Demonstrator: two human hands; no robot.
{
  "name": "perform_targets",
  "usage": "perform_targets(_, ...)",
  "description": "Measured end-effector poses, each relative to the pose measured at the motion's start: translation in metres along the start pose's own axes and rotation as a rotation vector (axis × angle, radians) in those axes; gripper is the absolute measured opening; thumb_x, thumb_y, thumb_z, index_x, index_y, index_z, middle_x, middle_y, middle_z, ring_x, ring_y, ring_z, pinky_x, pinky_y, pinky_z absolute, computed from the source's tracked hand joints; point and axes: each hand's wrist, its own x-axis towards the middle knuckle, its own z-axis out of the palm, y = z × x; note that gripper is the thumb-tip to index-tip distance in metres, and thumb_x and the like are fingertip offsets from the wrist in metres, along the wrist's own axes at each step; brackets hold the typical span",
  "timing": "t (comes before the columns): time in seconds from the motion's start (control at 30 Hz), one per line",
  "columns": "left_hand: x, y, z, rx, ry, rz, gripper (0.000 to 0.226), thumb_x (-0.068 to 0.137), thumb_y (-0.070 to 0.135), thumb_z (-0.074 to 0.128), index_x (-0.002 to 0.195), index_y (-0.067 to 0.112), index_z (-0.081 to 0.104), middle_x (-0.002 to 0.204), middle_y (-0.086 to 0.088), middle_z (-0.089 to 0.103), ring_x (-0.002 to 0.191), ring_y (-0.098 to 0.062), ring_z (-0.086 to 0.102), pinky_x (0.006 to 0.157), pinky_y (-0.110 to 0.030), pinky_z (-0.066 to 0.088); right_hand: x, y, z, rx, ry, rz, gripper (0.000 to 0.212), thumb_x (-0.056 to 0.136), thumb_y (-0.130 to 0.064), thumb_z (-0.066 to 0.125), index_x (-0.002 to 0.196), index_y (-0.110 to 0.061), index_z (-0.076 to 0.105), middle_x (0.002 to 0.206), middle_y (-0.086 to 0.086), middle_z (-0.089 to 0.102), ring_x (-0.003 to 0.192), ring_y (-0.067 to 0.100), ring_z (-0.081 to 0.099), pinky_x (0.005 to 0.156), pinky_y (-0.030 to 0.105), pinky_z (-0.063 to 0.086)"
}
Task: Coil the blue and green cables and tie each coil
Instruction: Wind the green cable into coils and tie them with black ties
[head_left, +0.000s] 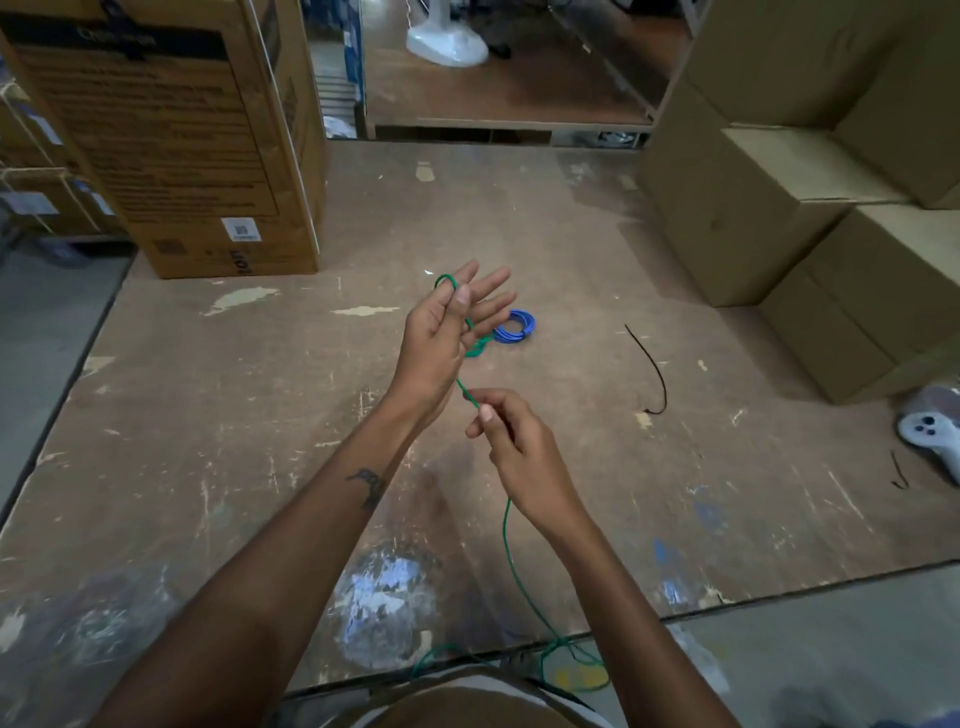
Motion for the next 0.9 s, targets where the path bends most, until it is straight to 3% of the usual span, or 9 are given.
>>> perform_targets(0.1, 0.010, -0.007, -0.008, 0.042, 0.030, 0.027, 0.046, 0.116, 0.017, 0.035, 0.157, -0.005, 0.032, 0.147, -0.021, 0.060, 0.129, -0.032, 0.066, 0.107, -0.038, 0.054, 0.004, 0.009, -0.019, 0.091, -0.139, 0.081, 0.020, 0.108, -0.016, 0.055, 0.120, -0.025, 0.068, 0.085, -0.004, 0.073, 0.059, 0.014, 0.059, 0.067, 0.036, 0.055)
perform_targets(0.2, 0.019, -0.014, -0.012, 0.136, 0.055, 0.052, 0.049, 0.115, 0.018, 0.036, 0.158, -0.006, 0.030, 0.149, -0.021, 0.057, 0.132, -0.029, 0.064, 0.111, -0.040, 0.051, 0.002, 0.012, -0.039, 0.194, -0.236, 0.166, 0.007, 0.107, -0.016, 0.062, 0.109, -0.013, 0.068, 0.074, 0.004, 0.073, 0.061, 0.023, 0.066, 0.071, 0.038, 0.056)
perform_targets(0.3, 0.029, -0.021, -0.018, 0.291, 0.045, 0.083, 0.048, 0.115, 0.016, 0.035, 0.158, -0.005, 0.032, 0.150, -0.019, 0.057, 0.132, -0.025, 0.064, 0.110, -0.038, 0.052, -0.005, 0.006, -0.058, 0.292, -0.378, 0.176, 0.018, 0.108, -0.011, 0.059, 0.121, -0.004, 0.067, 0.079, 0.009, 0.068, 0.065, 0.028, 0.067, 0.074, 0.040, 0.058)
perform_targets(0.43, 0.029, -0.019, -0.025, 0.495, -0.045, 0.089, 0.043, 0.116, 0.015, 0.034, 0.155, 0.000, 0.040, 0.144, -0.014, 0.064, 0.124, -0.018, 0.070, 0.108, -0.035, 0.054, -0.013, -0.013, -0.082, 0.372, -0.533, 0.074, 0.034, 0.110, -0.012, 0.053, 0.140, -0.018, 0.066, 0.090, 0.006, 0.064, 0.056, 0.018, 0.054, 0.059, 0.032, 0.049)
perform_targets(0.57, 0.005, -0.013, -0.020, 0.684, -0.322, -0.002, 0.034, 0.115, 0.020, 0.038, 0.143, 0.020, 0.058, 0.117, 0.005, 0.077, 0.094, -0.013, 0.076, 0.089, -0.034, 0.060, 0.015, -0.039, -0.095, 0.253, -0.172, -0.107, 0.025, 0.109, -0.017, 0.053, 0.120, -0.020, 0.075, 0.083, -0.006, 0.064, 0.053, 0.006, 0.039, 0.052, 0.021, 0.032)
perform_targets(0.67, -0.015, -0.012, -0.005, 0.404, -0.399, -0.169, 0.039, 0.112, 0.023, 0.037, 0.139, 0.007, 0.061, 0.090, 0.000, 0.075, 0.072, -0.023, 0.068, 0.069, -0.029, 0.053, 0.050, -0.056, -0.105, 0.044, 0.081, -0.212, 0.023, 0.110, -0.014, 0.053, 0.112, -0.016, 0.076, 0.087, -0.011, 0.070, 0.060, -0.005, 0.055, 0.064, 0.011, 0.037)
perform_targets(0.73, -0.029, -0.011, 0.009, 0.173, -0.362, -0.259, 0.042, 0.112, 0.021, 0.037, 0.139, -0.002, 0.060, 0.076, 0.001, 0.058, 0.064, -0.018, 0.055, 0.064, -0.025, 0.044, 0.071, -0.061, -0.108, 0.007, 0.194, -0.212, 0.021, 0.110, -0.020, 0.054, 0.111, -0.018, 0.075, 0.088, -0.008, 0.072, 0.064, -0.004, 0.057, 0.066, 0.020, 0.039)
perform_targets(0.83, -0.040, -0.005, 0.021, -0.007, -0.430, -0.348, 0.041, 0.112, 0.021, 0.038, 0.137, 0.003, 0.065, 0.073, 0.000, 0.036, 0.059, -0.012, 0.040, 0.061, -0.024, 0.034, 0.092, -0.062, -0.106, -0.020, 0.262, -0.237, 0.019, 0.108, -0.025, 0.058, 0.104, -0.022, 0.077, 0.083, -0.007, 0.073, 0.066, 0.001, 0.059, 0.062, 0.033, 0.043)
perform_targets(0.9, -0.040, 0.001, 0.025, -0.047, -0.502, -0.401, 0.043, 0.112, 0.021, 0.038, 0.138, 0.000, 0.064, 0.073, 0.000, 0.032, 0.057, -0.011, 0.033, 0.058, -0.025, 0.028, 0.100, -0.058, -0.102, 0.016, 0.250, -0.207, 0.017, 0.105, -0.024, 0.064, 0.102, -0.018, 0.080, 0.081, -0.007, 0.073, 0.066, -0.002, 0.062, 0.059, 0.027, 0.043)
